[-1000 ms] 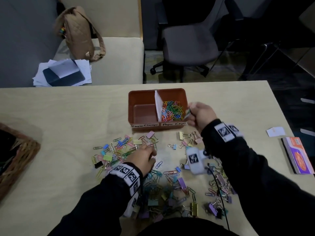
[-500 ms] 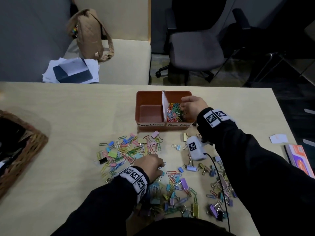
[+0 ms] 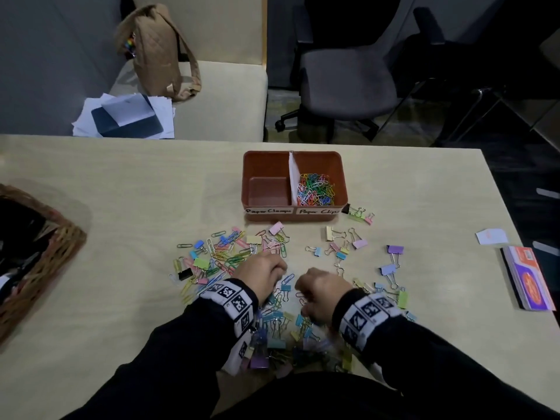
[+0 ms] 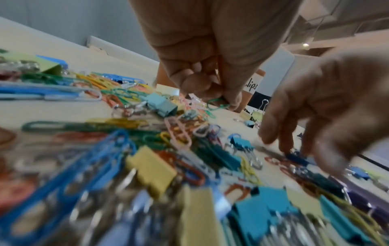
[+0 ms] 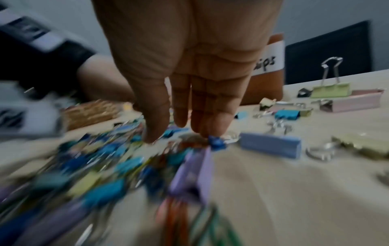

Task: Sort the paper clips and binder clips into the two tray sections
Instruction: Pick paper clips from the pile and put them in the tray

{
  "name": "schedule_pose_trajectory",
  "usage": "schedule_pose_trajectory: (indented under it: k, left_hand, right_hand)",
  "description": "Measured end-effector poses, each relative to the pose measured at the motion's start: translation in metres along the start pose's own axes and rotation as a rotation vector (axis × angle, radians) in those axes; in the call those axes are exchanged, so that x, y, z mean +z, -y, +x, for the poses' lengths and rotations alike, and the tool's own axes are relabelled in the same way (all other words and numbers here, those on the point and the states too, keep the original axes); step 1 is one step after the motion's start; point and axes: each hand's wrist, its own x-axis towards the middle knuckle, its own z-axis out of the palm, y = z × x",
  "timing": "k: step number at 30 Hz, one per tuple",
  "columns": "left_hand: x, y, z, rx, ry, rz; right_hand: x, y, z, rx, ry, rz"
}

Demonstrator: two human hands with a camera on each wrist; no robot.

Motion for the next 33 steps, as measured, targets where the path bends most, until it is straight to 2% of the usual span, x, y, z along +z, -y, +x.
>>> schedule_pose_trajectory:
  k: [3, 6, 9, 12, 17, 22, 29, 33]
  left_hand:
    - [-0.012, -0.009, 0.008, -0.001, -0.062, -0.078]
    - [-0.027, -0.023, 0.019, -0.022, -0.097, -0.149]
    - [-0.036, -0.039, 0.030, -0.021, -0.087, -0.227]
    - [-0.044, -0.056, 0.042, -0.011, -0.134, -0.285]
    - [-0.066, -0.075, 0.071, -0.020, -0.212, -0.254]
    - [-0.076, -0.080, 0.090, -0.030, -0.277, -0.268]
    - [-0.069, -0.059, 0.052, 0.027, -0.245, -0.232]
    - [-0.046, -0.032, 0.020, -0.051, -0.130, -0.130]
  right_hand:
    - [0.016, 0.003, -0.007, -0.083, 0.022, -0.168]
    - [0.022, 0.007, -0.011, -0.079, 0.049, -0.281]
    - [0.026, 0.012, -0.011, -0.037, 0.080, -0.289]
    - [0.027, 0.016, -0.009, 0.010, 0.102, -0.268]
    - [0.024, 0.021, -0.006, 0.077, 0.100, -0.344]
    - [0.021, 0.019, -0.006, 0.069, 0.113, -0.375]
    - [0.019, 0.017, -0.007, 0.026, 0.131, -0.365]
    - [0.015, 0.015, -0.007, 0.027, 0.121, -0.285]
